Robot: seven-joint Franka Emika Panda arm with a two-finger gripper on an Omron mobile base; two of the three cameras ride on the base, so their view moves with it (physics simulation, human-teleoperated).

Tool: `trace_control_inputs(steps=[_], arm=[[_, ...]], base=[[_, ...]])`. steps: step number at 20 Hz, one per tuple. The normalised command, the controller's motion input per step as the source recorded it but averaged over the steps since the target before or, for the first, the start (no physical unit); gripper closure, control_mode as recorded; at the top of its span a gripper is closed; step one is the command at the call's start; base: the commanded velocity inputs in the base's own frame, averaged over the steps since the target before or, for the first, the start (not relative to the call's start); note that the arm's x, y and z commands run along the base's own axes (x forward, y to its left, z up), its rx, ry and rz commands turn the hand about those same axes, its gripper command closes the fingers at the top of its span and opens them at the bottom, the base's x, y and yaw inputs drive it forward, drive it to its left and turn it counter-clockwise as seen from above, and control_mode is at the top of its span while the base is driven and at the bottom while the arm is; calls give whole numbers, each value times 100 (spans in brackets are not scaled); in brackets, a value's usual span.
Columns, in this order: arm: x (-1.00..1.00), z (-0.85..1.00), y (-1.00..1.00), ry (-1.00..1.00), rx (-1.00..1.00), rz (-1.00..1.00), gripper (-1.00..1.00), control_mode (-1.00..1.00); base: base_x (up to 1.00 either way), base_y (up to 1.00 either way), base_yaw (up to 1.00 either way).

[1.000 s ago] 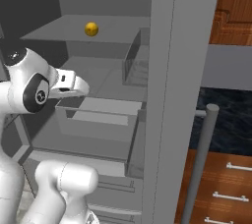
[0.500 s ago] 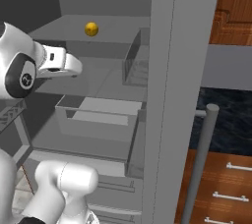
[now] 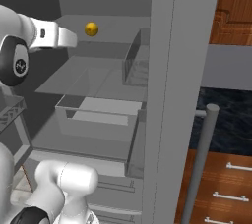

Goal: Retrieve a lemon from the fridge and place it on the cutting board with the fish.

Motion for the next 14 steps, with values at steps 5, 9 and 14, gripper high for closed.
trace_control_inputs(steps=[5,9,14], arm=[[3,31,0,-32,12,1,-100,-100],[26,-1,5,-4,0,0,-100,-100],[7,0,-6,10,5,1,-100,-100]], base=[[0,0,0],[0,0,0],[0,0,0]])
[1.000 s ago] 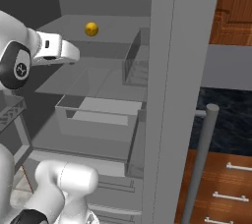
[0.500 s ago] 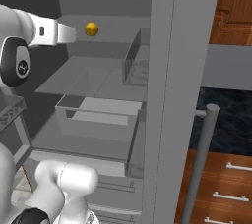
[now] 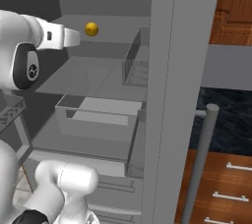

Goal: Retrieve a lemon from the fridge and place it on the cutting board with the fish.

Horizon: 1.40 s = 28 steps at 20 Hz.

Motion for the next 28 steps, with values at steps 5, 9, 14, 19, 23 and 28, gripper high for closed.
trace_control_inputs(steps=[5,9,14,19,23,28], arm=[[10,0,0,17,6,3,-100,-100],[13,0,0,18,-1,0,-100,-100],[8,-1,0,2,-1,0,-100,-100],[20,0,0,0,0,0,-100,-100],[48,0,0,0,0,0,-100,-100],[63,-4,0,0,0,0,-100,-100]], base=[[0,0,0],[0,0,0],[0,0,0],[0,0,0],[0,0,0],[0,0,0]])
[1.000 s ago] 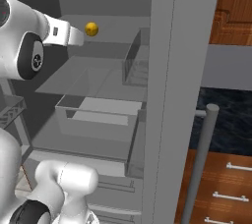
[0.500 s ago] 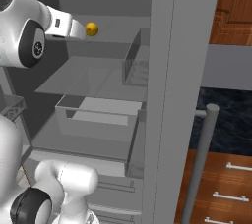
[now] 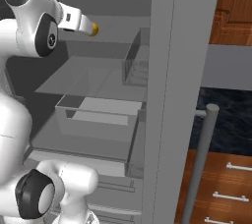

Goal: Retrieve a lemon from the fridge and place it on the cutting board with the fish.

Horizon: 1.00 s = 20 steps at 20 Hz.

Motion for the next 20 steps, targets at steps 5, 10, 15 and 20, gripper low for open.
trace_control_inputs(steps=[5,10,15,20], arm=[[58,-17,0,1,0,0,-100,-100],[52,-17,0,1,-1,0,-100,-100],[47,-4,0,4,-3,0,-100,-100],[53,0,2,7,-2,0,-100,-100]], base=[[0,0,0],[0,0,0],[0,0,0],[0,0,0]])
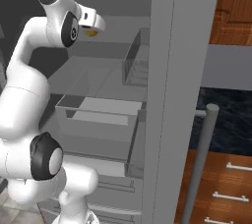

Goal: Retrieve a lemon from the fridge and place it on the cutting board with the fish.

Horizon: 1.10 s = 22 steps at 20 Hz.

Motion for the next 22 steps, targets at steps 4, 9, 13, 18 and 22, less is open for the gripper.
trace_control_inputs(steps=[4,9,13,18,22], arm=[[54,0,2,5,0,0,-100,-100],[55,-1,7,3,0,0,-100,-100],[41,-4,11,5,0,0,-100,-100],[27,-6,7,10,0,0,-100,-100],[2,-14,0,16,0,0,-100,-100]], base=[[0,0,0],[0,0,0],[0,0,0],[0,0,0],[0,0,0]])
